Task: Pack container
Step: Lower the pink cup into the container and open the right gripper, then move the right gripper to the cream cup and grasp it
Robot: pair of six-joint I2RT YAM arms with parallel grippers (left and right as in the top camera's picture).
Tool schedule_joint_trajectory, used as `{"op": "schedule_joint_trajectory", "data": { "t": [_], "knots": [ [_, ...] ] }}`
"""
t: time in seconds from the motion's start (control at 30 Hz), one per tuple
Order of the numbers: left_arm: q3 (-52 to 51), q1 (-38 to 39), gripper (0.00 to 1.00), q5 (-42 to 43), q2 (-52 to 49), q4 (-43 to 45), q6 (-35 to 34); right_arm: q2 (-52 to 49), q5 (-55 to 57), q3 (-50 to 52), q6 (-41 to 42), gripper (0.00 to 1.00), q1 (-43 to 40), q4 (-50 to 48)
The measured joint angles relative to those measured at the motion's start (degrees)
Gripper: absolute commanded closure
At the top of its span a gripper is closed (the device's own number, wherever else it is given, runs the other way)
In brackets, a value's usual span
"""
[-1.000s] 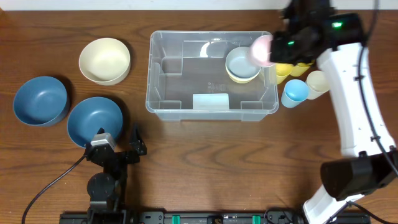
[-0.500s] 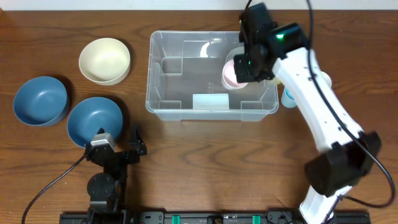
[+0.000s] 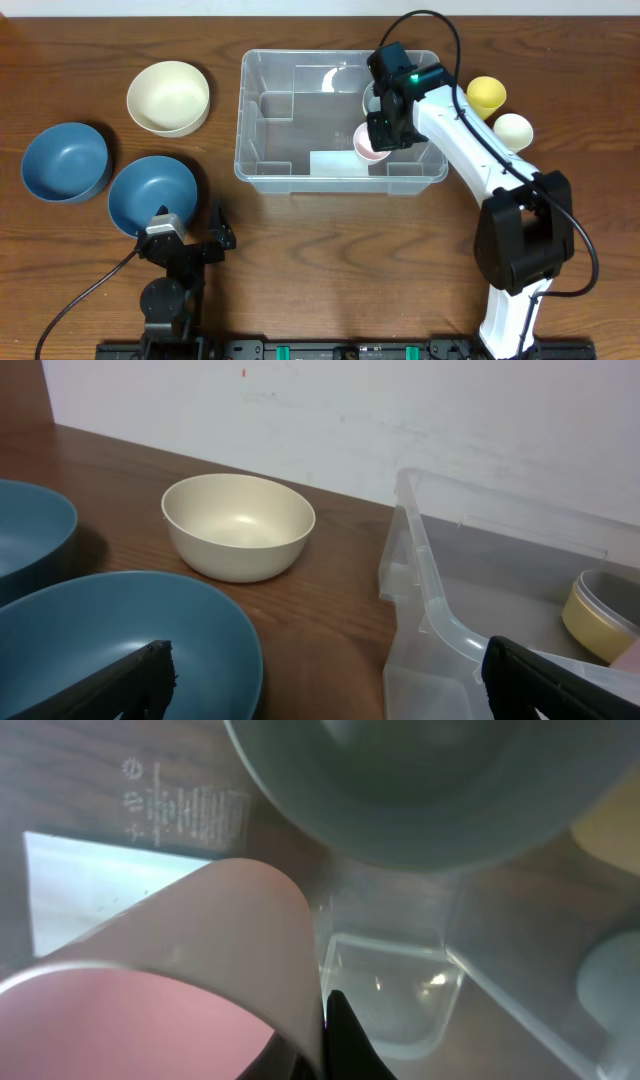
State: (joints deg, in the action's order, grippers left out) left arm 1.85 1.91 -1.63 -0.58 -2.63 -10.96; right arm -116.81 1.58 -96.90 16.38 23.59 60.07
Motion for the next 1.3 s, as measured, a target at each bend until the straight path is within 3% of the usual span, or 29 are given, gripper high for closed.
{"op": "schedule_joint_trajectory", "data": {
  "t": [0.2, 0.37, 0.67, 0.9, 1.3],
  "knots": [
    [0.00, 0.00, 0.02, 0.00, 0.00, 0.02, 0.00, -0.94, 0.79, 3.02, 0.37, 0.87, 0.00, -2.40],
    [0.00, 0.00, 0.02, 0.00, 0.00, 0.02, 0.00, -0.98, 1.66, 3.67, 1.25, 0.72, 0.00, -2.78],
    [0.00, 0.00, 0.02, 0.00, 0.00, 0.00, 0.00, -1.01, 2.19, 2.62, 1.22, 0.60, -0.02, -0.74],
    [0.00, 0.00, 0.02, -0.02, 0.00, 0.02, 0.00, -1.11, 2.36, -8.04, 0.85, 0.44, -0.04, 4.74],
    [0.00, 0.00, 0.02, 0.00, 0.00, 0.02, 0.00, -1.11, 2.54, -23.39, 0.46, 0.41, -2.47, 13.62]
  ]
}}
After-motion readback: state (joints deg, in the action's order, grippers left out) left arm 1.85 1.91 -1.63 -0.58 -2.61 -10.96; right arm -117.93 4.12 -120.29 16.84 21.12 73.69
